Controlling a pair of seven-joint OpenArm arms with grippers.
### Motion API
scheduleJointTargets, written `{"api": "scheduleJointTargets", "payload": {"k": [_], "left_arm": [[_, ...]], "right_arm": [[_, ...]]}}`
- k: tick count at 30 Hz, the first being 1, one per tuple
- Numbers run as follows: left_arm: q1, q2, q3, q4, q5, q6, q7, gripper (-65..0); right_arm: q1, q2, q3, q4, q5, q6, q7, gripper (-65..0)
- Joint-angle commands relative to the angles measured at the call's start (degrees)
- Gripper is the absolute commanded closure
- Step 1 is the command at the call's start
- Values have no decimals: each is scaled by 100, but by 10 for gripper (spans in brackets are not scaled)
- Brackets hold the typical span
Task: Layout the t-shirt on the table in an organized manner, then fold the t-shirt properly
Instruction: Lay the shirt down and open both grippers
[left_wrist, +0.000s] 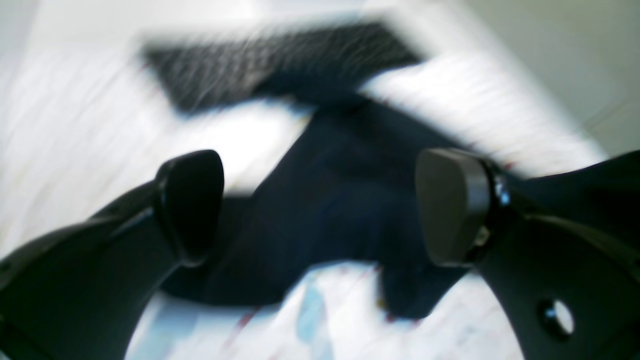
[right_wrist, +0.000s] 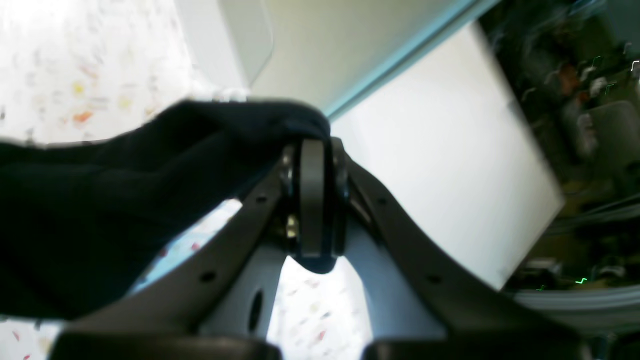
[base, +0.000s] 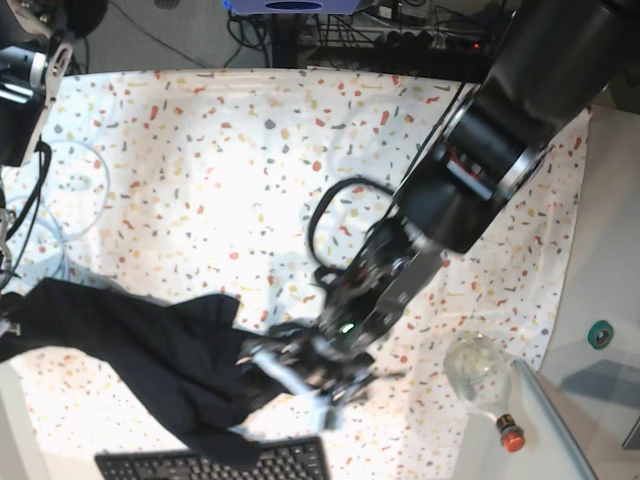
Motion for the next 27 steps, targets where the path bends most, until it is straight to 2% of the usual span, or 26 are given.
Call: {"api": "scheduleJointTargets", "payload": {"k": [1,3,5,6,7,9,10,11,13,14,17,18,23,27], "left_arm": [[75,-130,-171,531,36,-109,-116,-576],[823,-588,-549,1375,36,-109,210,-536],[1675,-1097,-1024,2148,36,-118,544,-444],[2071,-1291,-1243,2491,36,-118,632,-397],[2475,-1449,-1507,2834,36,-118,702,-349],[3152,-1730,-1964,3300,36,-127,763,-288],[3460,-1827,-2184,3467,36,-127,763,-267],[3777,-1889,-2395,3634,36,-127,746,-257],[4295,-2038,-2835,3871,36,-136,763,-258],[4568,-2073,-3063,3959,36,-136,755,-258],[5130,-2091,-3679,4065,36,-136,755,-252],[5254,-2082,-3828,4065,36,-136,755,-252],[5649,-2056,-4285,4065,36,-136,755,-252],[5711,-2056,-4338,4074,36,-144,755,-252]], "right_arm": [[180,124,57,-121,-68,-80,120,0],[311,124,65,-631,-68,-89,111,0],[364,124,136,-1017,-59,-107,111,0],[373,116,241,-1132,-59,-107,111,-57],[426,107,347,-1193,-59,-107,120,-162],[434,28,566,-1184,-59,-107,129,-314],[434,-60,698,-1079,-59,-116,138,-362],[399,-148,830,-833,-59,-116,138,-378],[92,-394,918,-138,-68,-80,147,-366],[-190,-561,716,328,-68,-19,199,-356],[-1227,-834,-568,1391,-68,614,472,-327],[-1500,-913,-1007,1532,-68,693,542,-321],[-1763,-1115,-2669,1084,-68,693,657,-323],[-1341,-1484,-3073,336,-59,684,665,-321]]}}
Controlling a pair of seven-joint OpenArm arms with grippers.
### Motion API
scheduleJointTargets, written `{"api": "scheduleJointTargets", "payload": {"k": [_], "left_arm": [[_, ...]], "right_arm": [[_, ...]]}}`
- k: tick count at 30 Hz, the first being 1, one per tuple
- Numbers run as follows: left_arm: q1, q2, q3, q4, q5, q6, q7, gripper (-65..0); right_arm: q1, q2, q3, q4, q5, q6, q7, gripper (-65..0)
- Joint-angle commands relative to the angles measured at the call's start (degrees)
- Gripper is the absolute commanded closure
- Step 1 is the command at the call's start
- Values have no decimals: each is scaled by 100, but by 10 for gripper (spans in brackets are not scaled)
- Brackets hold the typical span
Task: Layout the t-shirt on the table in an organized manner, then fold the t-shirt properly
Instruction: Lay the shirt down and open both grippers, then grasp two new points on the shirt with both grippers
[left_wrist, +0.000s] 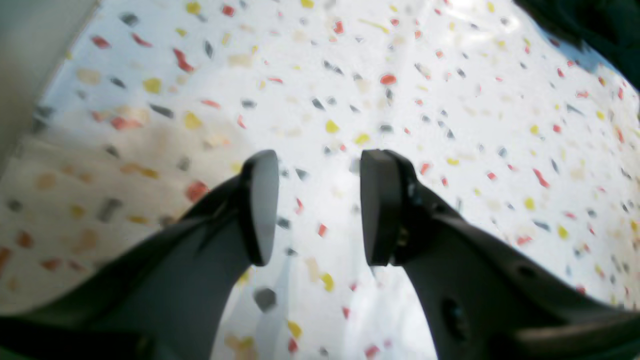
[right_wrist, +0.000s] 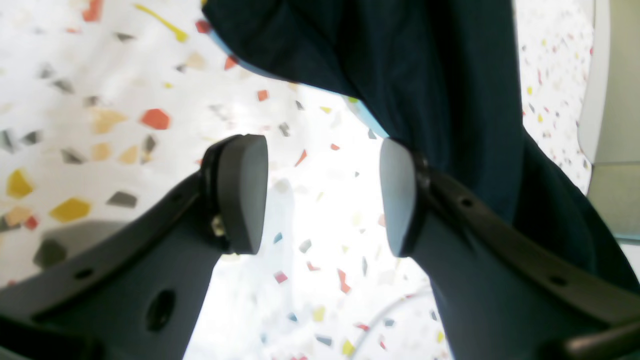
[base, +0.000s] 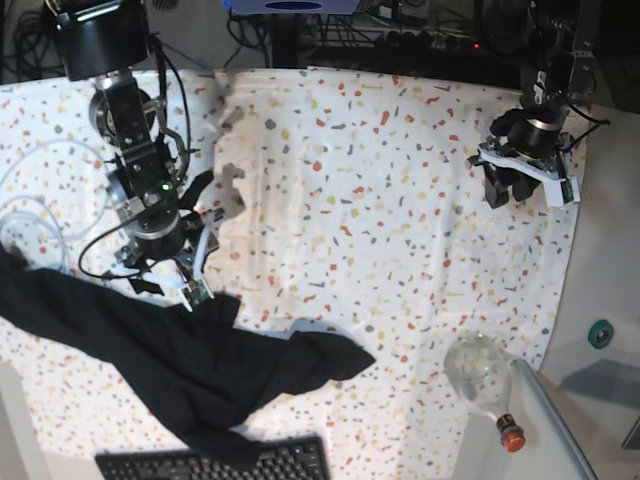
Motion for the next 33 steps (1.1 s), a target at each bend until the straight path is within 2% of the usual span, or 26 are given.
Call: {"api": "scheduleJointTargets", "payload": {"k": [1,8,11,16,23,24,25,28,30,33], "left_arm": [[24,-78,-54,98,3,-20,-176,-252],[41,-69,-54,98,3,-20,-176,-252],[24,-69,-63,98,3,-20,-176,-252],[15,-69,-63,89,3,-20,-176,-252],[50,-69,-98,80,3,-20,-176,-252],[50,-69,-98,80,3,-20,-176,-252],[41,-69,-98,80,3,-20,-176,-252],[15,-69,-98,71,3,-20,-176,-252],[6,-95,-98,63,3,-20,-176,-252],[-3,-113,-326,54,3,-20,-168,-252]], "right_arm": [[259,-150,-72,-89,26,5,149,-321],[998,-598,-107,-1179,26,5,158,-321],[1420,-747,-99,-1961,26,-4,369,-321],[1956,-747,-99,-3157,17,-514,853,-321],[2457,-703,-72,-4405,17,-716,1389,-318],[2466,-703,-72,-4423,17,-716,1398,-302],[2457,-721,-90,-4423,17,-716,1398,-257],[2308,-747,-90,-4414,26,-699,1424,0],[2114,-835,-90,-4238,35,-699,1433,0],[1517,-888,-134,-3359,35,-681,1398,0]]}}
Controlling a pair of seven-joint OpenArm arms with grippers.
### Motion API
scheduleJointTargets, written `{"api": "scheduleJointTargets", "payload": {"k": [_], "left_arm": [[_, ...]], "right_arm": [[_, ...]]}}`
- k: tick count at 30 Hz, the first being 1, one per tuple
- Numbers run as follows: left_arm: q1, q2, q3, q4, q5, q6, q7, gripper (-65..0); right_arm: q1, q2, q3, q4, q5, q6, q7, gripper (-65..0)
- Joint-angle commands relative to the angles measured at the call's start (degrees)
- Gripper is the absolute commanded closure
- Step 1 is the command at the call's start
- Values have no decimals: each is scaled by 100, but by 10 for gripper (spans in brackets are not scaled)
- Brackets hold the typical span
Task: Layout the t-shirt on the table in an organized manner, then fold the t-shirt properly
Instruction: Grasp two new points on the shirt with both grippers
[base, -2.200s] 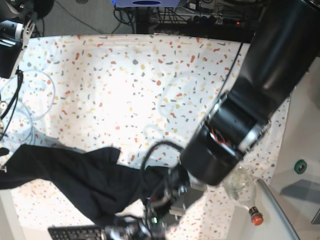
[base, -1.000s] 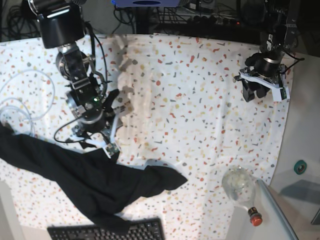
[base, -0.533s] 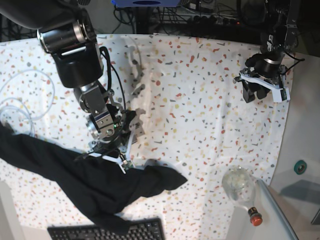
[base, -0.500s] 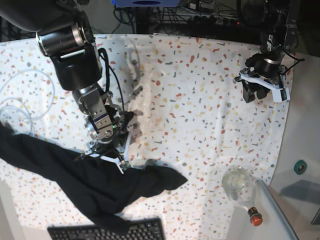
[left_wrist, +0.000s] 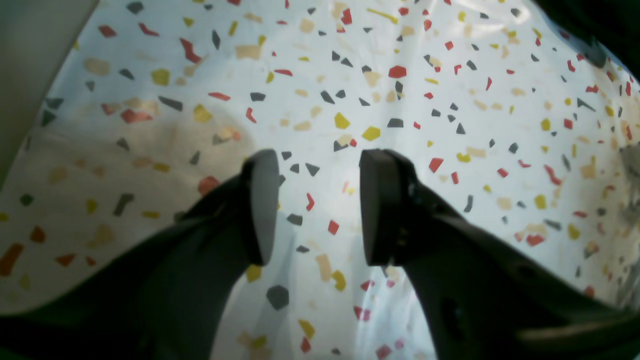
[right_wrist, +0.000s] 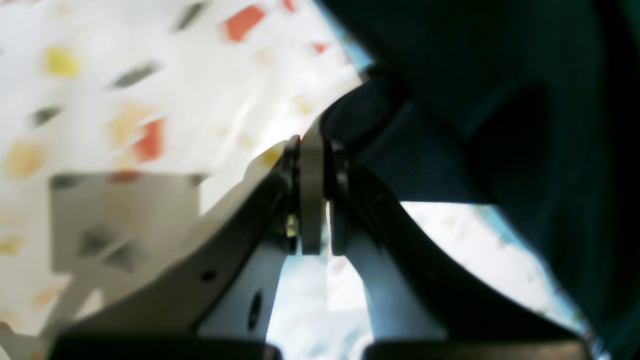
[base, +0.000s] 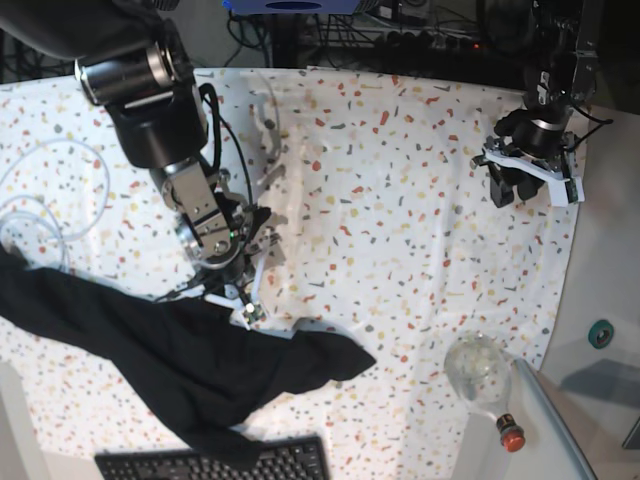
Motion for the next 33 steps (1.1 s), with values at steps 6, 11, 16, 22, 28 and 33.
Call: {"api": "scheduleJointTargets", "payload": {"k": [6,11,16,22,28,33], "left_arm": [[-5,-113,-475,78,-12,4,-157,-255],[22,-16,-405,69,-30,-57,116,-258],[-14,309,-493,60,-30,-1200,1056,-263],[-321,696,-493,-564,-30,-1693,1294,-487],[-611,951,-440,-863,-30,-2044,1276,-525],[-972,1250,-431,-968,-21,-2044,1250,-525]], "right_arm": [[-871,-71,-1510,1783,35,82,-557,0],[-1021,-97,-2363,2354,44,64,-874,0],[-1021,-141,-2407,2336,44,55,-900,0],[-1311,-150,-2433,2618,44,82,-1076,-200],[-1539,123,-2407,3444,26,82,-1085,-242],[-1794,431,-1950,4244,26,55,-1085,-242]]}}
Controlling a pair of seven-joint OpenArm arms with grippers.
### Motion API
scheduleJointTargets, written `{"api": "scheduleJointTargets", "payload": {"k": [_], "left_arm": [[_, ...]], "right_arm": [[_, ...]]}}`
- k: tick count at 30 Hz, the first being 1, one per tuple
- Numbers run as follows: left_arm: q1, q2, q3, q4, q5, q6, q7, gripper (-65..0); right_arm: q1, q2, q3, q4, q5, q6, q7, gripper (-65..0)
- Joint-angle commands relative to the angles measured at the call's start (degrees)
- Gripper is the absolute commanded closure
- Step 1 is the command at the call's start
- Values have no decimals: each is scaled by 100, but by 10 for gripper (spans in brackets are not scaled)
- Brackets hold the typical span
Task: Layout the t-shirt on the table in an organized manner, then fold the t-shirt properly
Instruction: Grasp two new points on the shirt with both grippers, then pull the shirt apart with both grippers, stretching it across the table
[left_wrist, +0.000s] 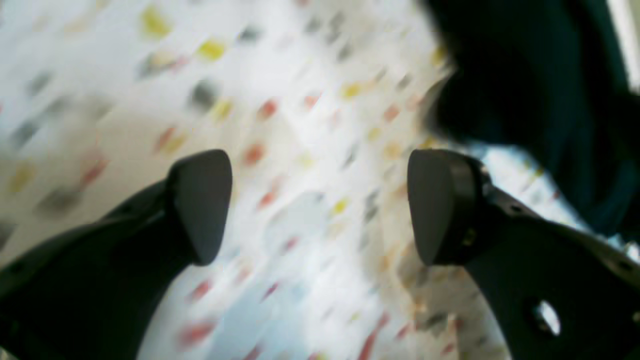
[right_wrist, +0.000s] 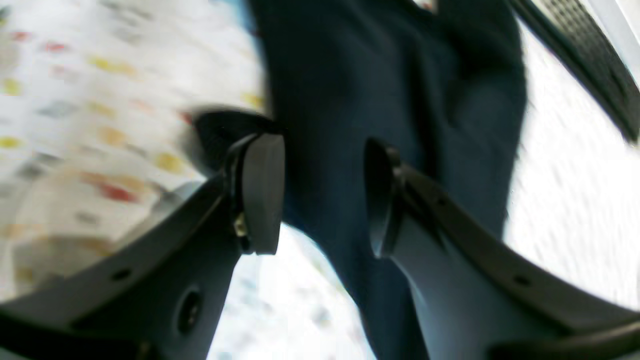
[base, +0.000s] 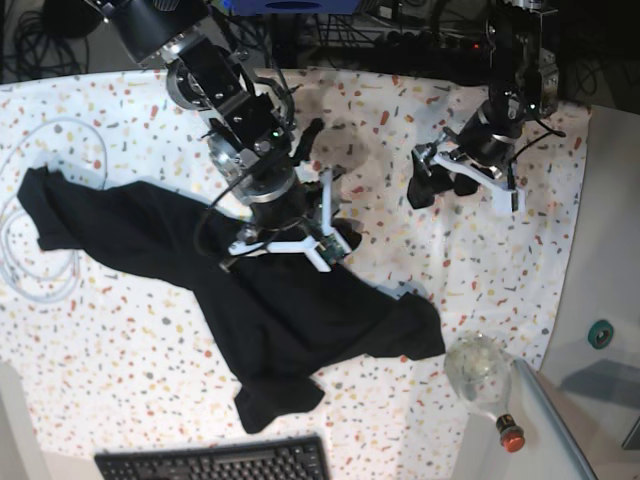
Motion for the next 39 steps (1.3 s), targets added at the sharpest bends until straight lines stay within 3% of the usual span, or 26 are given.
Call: {"api": "scheduleJointTargets", "payload": {"k": [1,6,10,22,26,27,29,34,38,39], "left_arm": [[-138,7,-14,-9,-69,-25,-114,-525],[-753,332,39,-572,-69,-60,-79,-525],[-990,341,602,-660,-69,-60,-96,-525],[-1861,534,1340,-1864,-69,-60,-132,-525],[-2054,596,1683,-1970,-69,-60,-132,-520],[-2080,604,1718,-1970,-69,-51,-132,-502],[-2080,604,1771,-1970,-60,-51,-132,-400],[-2028,578,1771,-1961,-60,-51,-123,-118],[-2028,499,1762,-1926,-60,-51,-123,-3],[-2028,499,1762,-1926,-60,-51,-123,0]], "right_arm": [[33,-52,176,230,-29,-56,131,-242],[-187,-35,1310,511,-29,-47,148,-242],[-249,35,2066,502,-20,-38,157,-242],[-354,220,3402,476,-11,-38,166,-242],[-398,150,4272,546,763,-38,166,-242],[-398,141,4519,573,1044,-38,166,-242],[-407,141,5099,581,1536,-38,166,-242],[-416,317,5670,414,1650,-21,131,-249],[-539,387,5670,441,1650,-21,-1,-251],[-539,378,5670,467,1650,-21,-124,-251]]}}
